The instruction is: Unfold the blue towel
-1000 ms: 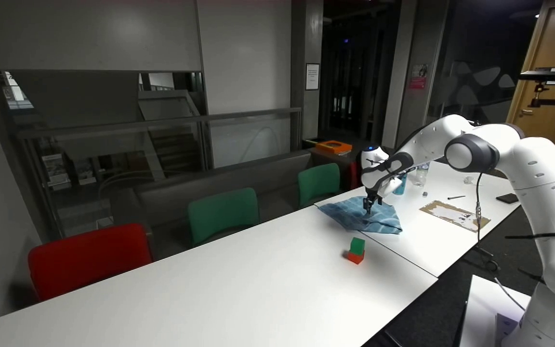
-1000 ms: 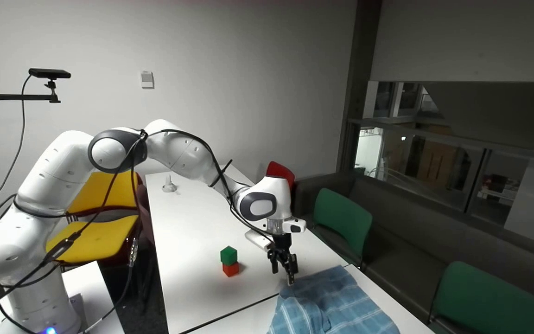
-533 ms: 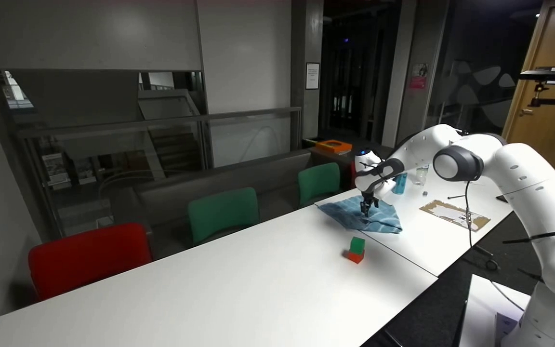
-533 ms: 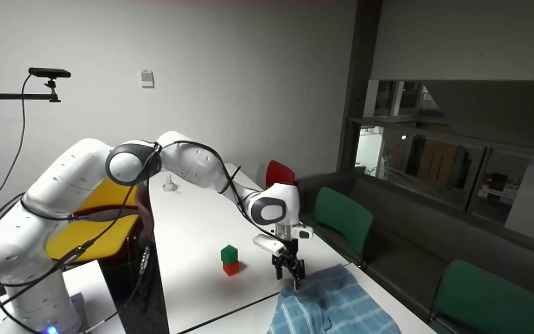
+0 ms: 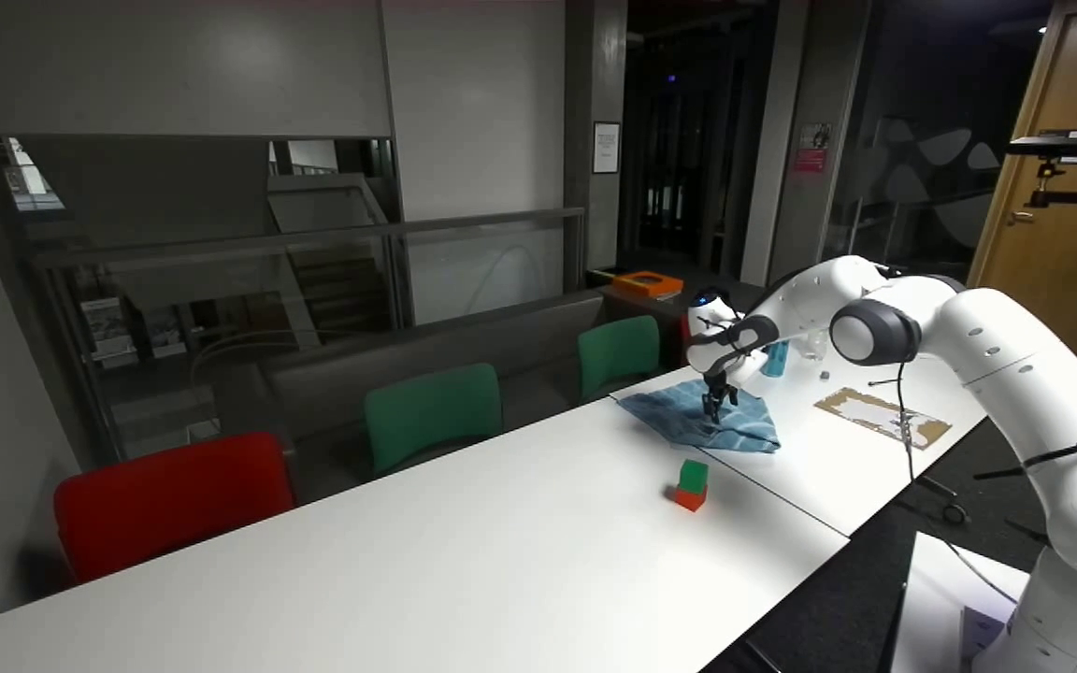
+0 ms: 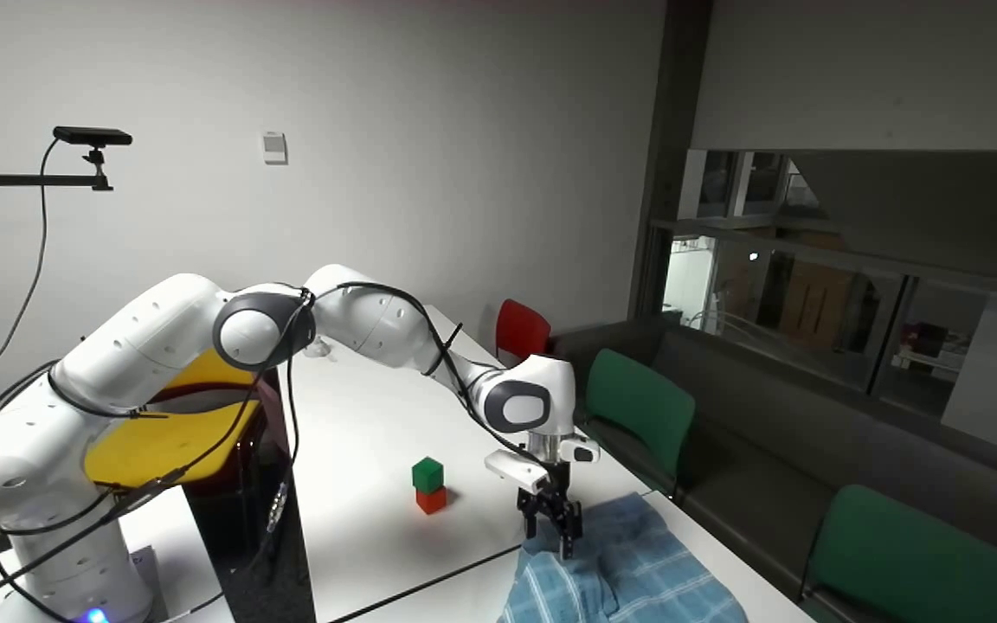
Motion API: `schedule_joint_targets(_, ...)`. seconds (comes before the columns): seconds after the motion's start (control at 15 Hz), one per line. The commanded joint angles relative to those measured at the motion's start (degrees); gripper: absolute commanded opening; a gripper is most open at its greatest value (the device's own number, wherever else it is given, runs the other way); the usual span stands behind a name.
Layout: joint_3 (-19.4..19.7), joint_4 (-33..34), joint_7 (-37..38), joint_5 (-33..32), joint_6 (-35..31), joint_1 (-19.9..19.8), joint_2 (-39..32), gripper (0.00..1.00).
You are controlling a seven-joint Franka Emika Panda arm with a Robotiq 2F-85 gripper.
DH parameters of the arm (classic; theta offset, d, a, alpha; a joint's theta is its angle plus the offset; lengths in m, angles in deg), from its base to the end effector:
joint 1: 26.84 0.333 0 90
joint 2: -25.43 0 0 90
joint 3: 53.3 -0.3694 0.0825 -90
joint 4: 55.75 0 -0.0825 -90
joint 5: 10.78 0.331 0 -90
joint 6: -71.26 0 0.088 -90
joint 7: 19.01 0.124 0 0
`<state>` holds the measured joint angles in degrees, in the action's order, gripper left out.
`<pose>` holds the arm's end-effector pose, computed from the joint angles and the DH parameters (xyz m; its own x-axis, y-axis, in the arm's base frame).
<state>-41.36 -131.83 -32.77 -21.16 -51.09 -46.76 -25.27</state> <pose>0.6383 -0.3597 0.2520 0.9741 -0.1626 -0.1572 -0.1156 -0.9555 0.2715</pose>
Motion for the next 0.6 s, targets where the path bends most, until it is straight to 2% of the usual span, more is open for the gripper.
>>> schedule_joint_targets(0.0,-1.20,5.59,-1.96,0.98,4.60,-1.27,-2.28,1.00)
schedule_joint_targets(0.53,-1.50,11.88,-0.93,1.18,9.28,-1.21,-5.82,1.00)
